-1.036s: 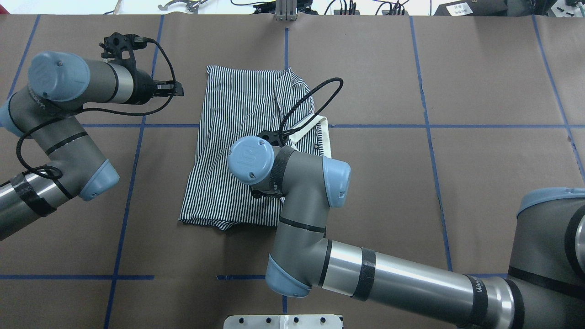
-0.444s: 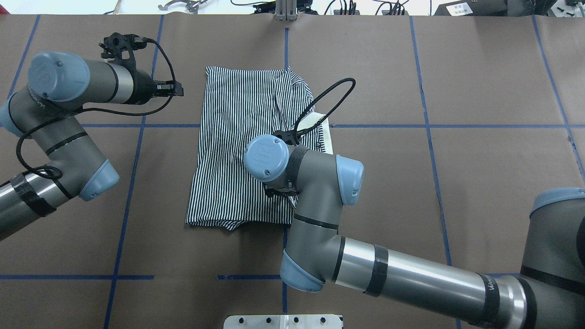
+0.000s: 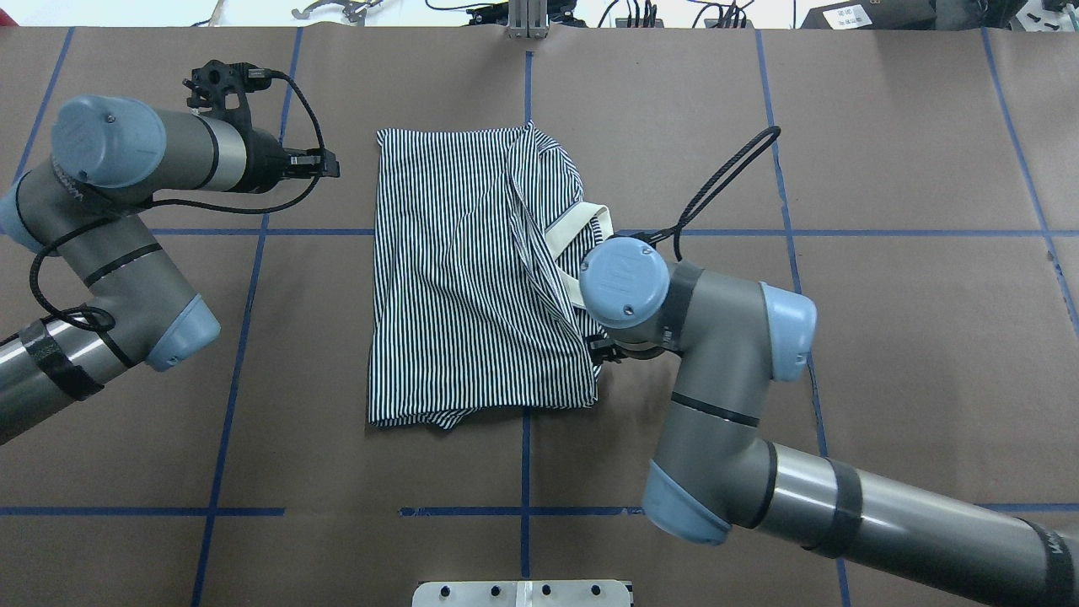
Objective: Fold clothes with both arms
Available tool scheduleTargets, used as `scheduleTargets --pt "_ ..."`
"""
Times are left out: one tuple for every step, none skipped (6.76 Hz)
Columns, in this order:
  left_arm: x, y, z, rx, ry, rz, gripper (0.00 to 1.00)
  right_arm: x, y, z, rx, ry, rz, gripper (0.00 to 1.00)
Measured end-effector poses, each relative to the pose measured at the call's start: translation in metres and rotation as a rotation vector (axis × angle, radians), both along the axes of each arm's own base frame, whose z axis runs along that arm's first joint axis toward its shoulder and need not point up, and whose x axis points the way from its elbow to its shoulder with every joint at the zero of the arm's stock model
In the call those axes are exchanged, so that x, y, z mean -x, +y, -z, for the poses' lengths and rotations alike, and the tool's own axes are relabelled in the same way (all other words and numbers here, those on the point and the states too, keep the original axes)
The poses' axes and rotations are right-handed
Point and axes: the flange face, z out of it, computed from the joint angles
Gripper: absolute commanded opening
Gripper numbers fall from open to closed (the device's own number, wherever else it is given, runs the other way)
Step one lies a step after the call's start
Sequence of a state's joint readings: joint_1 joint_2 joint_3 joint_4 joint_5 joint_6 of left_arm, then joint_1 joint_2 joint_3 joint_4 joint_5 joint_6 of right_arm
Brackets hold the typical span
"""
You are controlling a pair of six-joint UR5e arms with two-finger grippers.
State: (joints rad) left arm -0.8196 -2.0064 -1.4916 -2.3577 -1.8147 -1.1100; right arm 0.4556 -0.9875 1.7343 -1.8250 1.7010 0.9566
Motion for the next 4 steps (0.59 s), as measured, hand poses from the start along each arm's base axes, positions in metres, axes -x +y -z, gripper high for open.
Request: scheduleTargets --pt "0.0 0.0 0.001 -0.001 0.001 0.0 0.51 -0.023 0.008 -0.01 -0.003 0.007 0.009 1.0" --pt "0.0 0.0 0.001 -0.002 0.001 -0.001 0.51 -0.023 0.007 -0.004 -0.004 0.006 0.005 1.0" --pt "0.0 0.001 0.001 -0.003 0.002 -0.001 0.51 -0.005 -0.008 0.02 -0.009 -0.009 -0.009 1.0" --pt "0.001 0.002 0.0 -0.002 0.001 -0.002 0.51 0.024 -0.029 0.05 -0.013 -0.035 -0.033 1.0"
